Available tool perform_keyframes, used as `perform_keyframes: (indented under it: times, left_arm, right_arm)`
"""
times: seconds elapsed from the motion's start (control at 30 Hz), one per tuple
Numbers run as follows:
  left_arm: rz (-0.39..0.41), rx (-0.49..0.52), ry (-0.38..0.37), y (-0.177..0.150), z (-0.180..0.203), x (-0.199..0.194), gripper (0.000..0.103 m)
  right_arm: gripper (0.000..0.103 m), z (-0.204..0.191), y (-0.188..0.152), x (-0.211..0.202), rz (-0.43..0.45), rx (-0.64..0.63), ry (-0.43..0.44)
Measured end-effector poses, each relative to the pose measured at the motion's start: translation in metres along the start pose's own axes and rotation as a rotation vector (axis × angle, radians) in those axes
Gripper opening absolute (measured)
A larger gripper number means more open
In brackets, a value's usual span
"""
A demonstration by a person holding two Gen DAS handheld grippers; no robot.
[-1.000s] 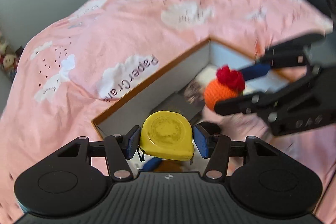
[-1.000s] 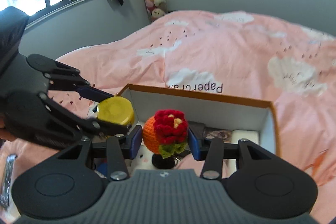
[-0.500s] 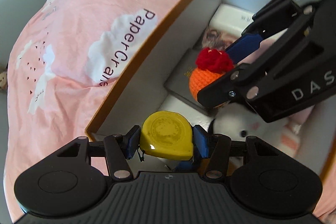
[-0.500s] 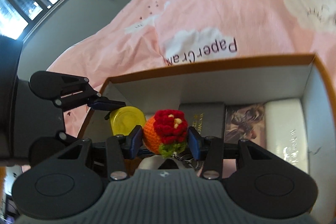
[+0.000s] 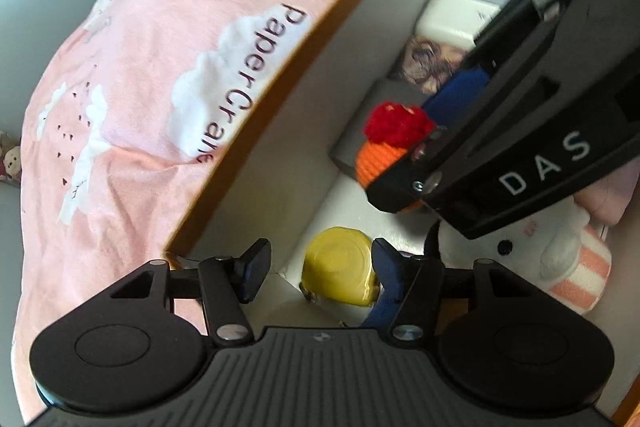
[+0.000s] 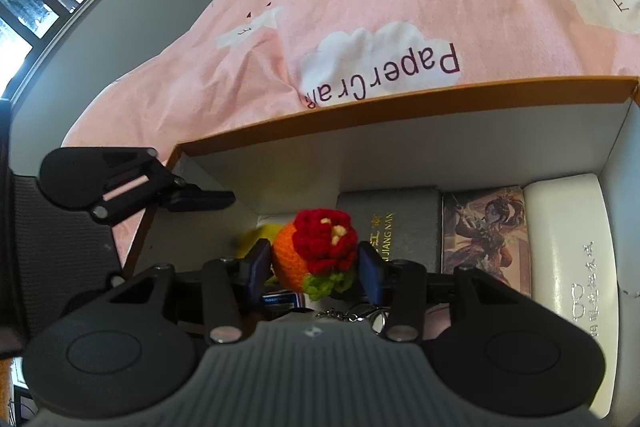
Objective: Organize objects
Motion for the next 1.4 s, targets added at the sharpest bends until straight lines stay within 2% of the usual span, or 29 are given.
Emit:
perform_keyframes:
  times: [0.13, 0.3, 0.37, 0.5, 0.67, 0.77, 0.87, 1.0, 1.2, 1.4]
  left_arm:
    - [0.054, -0.060, 0.016, -0.007, -0.004, -0.016, 0.068]
    - [0.183, -0.302, 0.044, -0.027, -0.020, -0.050, 0.068]
    - [0.217, -0.386, 0.062, -0.037, -0.021, -0.060, 0.062]
    - [0.299, -0.484, 0.104, -0.046, -0.014, -0.082, 0.062]
    - [0.354, -0.639, 0.160, -0.048, -0.019, -0.096, 0.062]
    - [0.369, -0.682, 0.183, -0.057, -0.014, -0.103, 0.062]
    - [0.394, -0.736, 0.183, -0.067, -0.011, -0.105, 0.062]
    - [0.408, -0.842, 0.176, -0.077, -0.001, -0.112, 0.062]
    - [0.501, -0.969, 0.191, -0.084, 0.027, -0.137, 0.062]
    - [0.569, -1.040, 0.215, -0.084, 0.057, -0.164, 0.062]
  right_arm:
    - [0.049, 0.000, 0.001, -0.001, 0.004, 0.007, -0.004]
    - [0.049, -0.004, 0.003, 0.000, 0.012, 0.010, 0.001]
    - [0.050, -0.008, 0.004, 0.001, 0.019, 0.011, 0.005]
    - [0.051, -0.018, 0.007, 0.003, 0.030, -0.016, -0.005]
    - [0.052, -0.027, 0.010, 0.006, 0.064, -0.040, -0.038]
    - [0.058, -0.032, 0.009, 0.003, 0.081, -0.065, -0.048]
    - [0.058, -0.036, 0.007, -0.004, 0.091, -0.085, -0.051]
    - [0.058, -0.041, 0.001, -0.019, 0.109, -0.111, -0.046]
    - [0.058, -0.050, -0.022, -0.059, 0.173, -0.181, -0.037]
    - [0.064, -0.048, -0.056, -0.121, 0.315, -0.258, -0.058]
Point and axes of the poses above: each gripper's, at about its wrist camera, not at the fingertips, and x roughly the way its jaws point, z to its right, y to its top, the point moved 2 cm from there along x, roughly the way its jaws point, and after that the axes turned 11 degrees about x, right-handed, at the moved point
